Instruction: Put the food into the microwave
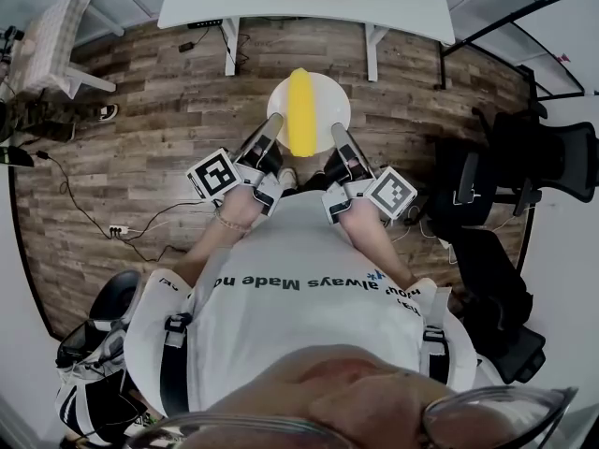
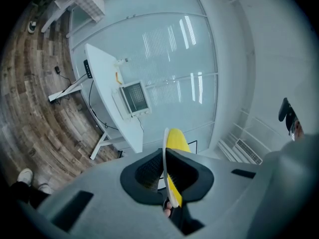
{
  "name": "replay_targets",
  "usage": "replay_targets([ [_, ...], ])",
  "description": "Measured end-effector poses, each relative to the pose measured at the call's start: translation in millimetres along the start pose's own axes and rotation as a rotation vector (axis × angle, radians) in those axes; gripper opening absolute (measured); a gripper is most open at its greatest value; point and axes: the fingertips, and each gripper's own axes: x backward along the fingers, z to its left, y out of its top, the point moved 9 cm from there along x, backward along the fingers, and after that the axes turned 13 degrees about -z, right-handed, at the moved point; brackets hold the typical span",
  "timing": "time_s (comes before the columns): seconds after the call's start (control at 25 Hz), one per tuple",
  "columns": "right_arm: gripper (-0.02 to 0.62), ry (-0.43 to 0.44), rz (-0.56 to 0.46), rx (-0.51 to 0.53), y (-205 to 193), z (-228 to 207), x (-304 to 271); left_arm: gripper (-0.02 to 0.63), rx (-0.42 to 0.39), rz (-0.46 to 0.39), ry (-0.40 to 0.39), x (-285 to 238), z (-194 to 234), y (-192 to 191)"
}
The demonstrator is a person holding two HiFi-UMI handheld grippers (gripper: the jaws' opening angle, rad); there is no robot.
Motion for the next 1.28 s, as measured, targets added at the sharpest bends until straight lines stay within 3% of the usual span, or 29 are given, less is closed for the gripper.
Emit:
replay_targets([
  [0.12, 0.023, -0.011, 0.007, -0.004, -2.5, -0.6, -3.2, 0.018, 0.033, -0.002, 0.003, -1.4, 1.8, 2.3],
  [0.4, 0.023, -0.013, 0.008, -0.008, -1.9, -8.5, -8.4, 0.018, -0.035, 0.016, 0.023, -3.9, 10.9, 6.4],
  [0.56, 0.023, -0.017, 0.01, -0.02, 7.7, -12.7, -33.2, 0.018, 0.018, 0.006, 0.019, -29.8, 12.4, 15.2],
  [0.8, 0.023, -0.012, 0.009, -0.028, 24.0, -20.2, -61.5, 0.018, 0.019, 0.004, 0.014, -62.0, 15.1, 24.3],
  [1.0, 0.023, -0.004, 0.009, -0.032, 50.9, -30.8, -90.4, 0.018, -0.054, 0.019, 0.034, -100.2, 20.5, 31.1],
  [1.28, 0.023, 0.022, 0.014, -0.03, 91.5, -41.9, -137.8, 0.018, -0.009, 0.0, 0.029, -161.5, 19.4, 36.3],
])
